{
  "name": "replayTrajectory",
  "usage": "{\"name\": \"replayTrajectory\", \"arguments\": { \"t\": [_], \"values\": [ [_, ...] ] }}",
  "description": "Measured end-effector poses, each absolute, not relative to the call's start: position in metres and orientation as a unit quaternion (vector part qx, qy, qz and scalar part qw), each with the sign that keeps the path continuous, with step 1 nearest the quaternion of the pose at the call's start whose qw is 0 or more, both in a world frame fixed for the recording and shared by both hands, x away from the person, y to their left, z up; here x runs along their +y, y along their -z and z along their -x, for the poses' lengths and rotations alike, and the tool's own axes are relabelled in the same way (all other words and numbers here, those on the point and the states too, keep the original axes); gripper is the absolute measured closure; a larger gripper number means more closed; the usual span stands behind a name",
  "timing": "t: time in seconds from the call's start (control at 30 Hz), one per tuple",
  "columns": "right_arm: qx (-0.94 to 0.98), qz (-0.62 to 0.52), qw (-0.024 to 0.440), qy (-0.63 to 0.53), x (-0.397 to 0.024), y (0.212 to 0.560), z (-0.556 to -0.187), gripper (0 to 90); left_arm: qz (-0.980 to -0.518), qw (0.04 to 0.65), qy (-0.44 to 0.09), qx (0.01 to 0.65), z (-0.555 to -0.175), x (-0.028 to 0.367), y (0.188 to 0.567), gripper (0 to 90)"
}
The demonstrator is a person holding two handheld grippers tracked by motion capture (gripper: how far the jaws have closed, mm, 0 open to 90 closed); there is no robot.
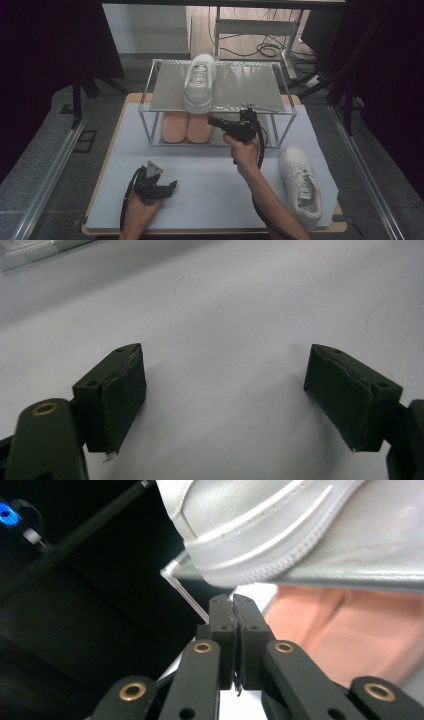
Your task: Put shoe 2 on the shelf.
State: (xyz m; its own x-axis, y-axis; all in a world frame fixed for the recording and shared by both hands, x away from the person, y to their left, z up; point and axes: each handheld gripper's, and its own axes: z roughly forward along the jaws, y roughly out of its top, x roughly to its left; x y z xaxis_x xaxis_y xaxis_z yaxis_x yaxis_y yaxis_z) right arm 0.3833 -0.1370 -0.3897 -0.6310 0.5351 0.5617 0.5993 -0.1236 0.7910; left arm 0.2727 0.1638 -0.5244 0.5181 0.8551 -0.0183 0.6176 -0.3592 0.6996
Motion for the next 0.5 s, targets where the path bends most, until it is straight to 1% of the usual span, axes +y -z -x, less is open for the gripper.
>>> {"name": "replayTrajectory", "arguments": {
  "t": [0.07,0.23,0.5],
  "values": [
    [-0.677,0.424,0.001,0.602,-0.14,0.391,-0.379,84.0,-0.805,0.333,-0.178,0.457,-0.273,0.164,0.524,17.1],
    [-0.717,0.405,-0.043,0.566,-0.147,0.395,-0.369,81.3,-0.805,0.333,-0.178,0.457,-0.273,0.164,0.524,17.1],
    [-0.763,0.379,-0.094,0.515,-0.155,0.402,-0.351,81.1,-0.805,0.333,-0.178,0.457,-0.273,0.164,0.524,17.1]
  ]
}}
